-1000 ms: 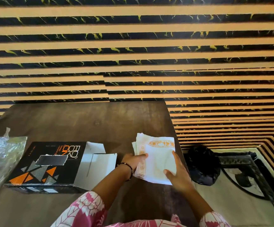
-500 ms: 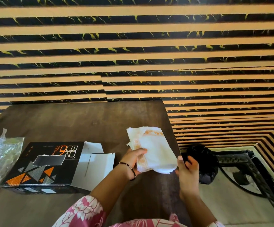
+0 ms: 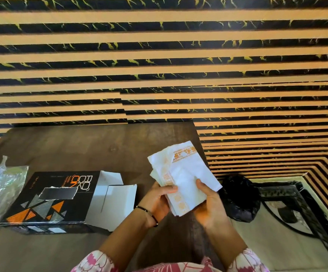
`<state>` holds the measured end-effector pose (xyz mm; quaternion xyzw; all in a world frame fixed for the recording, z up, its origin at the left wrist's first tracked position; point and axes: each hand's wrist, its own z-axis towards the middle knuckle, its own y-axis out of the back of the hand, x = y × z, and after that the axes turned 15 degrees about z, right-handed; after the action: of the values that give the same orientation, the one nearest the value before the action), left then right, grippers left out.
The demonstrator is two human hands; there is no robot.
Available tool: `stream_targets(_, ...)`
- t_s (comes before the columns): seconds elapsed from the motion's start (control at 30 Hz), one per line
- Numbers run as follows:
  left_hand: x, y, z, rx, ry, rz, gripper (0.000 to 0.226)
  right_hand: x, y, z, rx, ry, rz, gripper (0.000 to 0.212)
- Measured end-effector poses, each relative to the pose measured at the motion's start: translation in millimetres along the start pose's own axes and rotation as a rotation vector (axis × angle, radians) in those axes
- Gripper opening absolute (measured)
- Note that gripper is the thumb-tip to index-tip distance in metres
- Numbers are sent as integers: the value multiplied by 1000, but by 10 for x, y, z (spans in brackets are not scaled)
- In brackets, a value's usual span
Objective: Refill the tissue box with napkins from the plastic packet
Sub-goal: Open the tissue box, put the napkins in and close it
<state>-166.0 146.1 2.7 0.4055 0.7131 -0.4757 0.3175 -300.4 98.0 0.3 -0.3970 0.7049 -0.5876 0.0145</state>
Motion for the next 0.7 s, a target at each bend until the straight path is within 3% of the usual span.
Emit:
stream_targets(0.23, -154, 311, -167, 245, 166, -96, 89, 395, 118, -65, 23, -130, -67, 28)
stream_targets(0.37, -196, 358, -178, 264, 260, -96, 89, 527, 196, -73, 4, -202, -194, 66)
stream_targets(0.43, -186, 318, -152, 228, 237, 32, 81, 557, 208, -54, -16, -191, -280, 69)
stream_targets(0.7, -133, 262, -132, 67, 206, 437, 36, 451, 134, -21, -131, 27, -512, 32)
